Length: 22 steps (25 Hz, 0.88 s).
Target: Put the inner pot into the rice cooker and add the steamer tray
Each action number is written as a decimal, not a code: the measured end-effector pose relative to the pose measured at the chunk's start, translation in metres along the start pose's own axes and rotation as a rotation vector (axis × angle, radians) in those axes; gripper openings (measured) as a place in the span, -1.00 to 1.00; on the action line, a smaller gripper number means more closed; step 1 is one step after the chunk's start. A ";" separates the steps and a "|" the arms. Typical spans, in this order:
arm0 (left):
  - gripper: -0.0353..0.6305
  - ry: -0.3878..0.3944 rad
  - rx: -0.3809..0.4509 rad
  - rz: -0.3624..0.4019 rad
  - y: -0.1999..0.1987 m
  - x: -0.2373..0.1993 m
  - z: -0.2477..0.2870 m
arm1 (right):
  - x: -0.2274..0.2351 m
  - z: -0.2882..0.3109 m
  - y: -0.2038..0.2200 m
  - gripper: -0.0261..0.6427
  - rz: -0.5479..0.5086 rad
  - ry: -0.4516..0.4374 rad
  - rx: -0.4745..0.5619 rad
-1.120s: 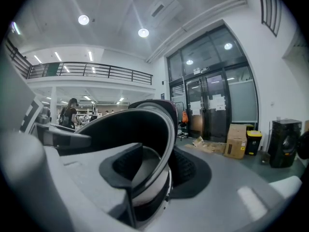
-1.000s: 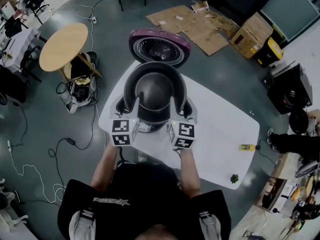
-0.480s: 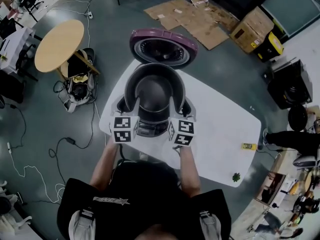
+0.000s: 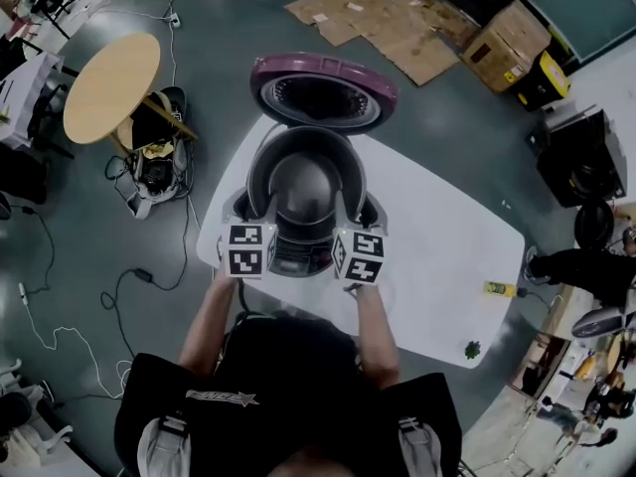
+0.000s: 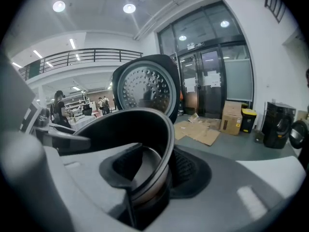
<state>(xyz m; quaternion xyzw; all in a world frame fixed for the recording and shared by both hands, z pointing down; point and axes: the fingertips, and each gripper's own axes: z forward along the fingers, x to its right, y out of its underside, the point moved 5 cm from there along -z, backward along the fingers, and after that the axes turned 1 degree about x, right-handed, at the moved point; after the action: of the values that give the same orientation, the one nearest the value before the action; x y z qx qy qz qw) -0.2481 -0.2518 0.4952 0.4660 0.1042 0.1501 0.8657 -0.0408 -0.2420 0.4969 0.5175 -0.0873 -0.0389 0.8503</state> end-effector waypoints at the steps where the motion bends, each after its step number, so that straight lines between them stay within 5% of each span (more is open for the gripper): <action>1: -0.35 0.001 -0.014 0.002 0.001 -0.001 0.003 | 0.000 0.003 0.002 -0.43 0.004 0.000 -0.012; 22: -0.34 0.008 -0.218 0.006 0.024 -0.015 0.038 | 0.001 0.035 0.029 -0.43 0.064 -0.007 -0.227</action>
<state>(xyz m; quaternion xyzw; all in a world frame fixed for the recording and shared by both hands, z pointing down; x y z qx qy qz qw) -0.2540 -0.2744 0.5366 0.3687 0.0894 0.1653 0.9104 -0.0470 -0.2598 0.5385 0.4147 -0.1019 -0.0233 0.9039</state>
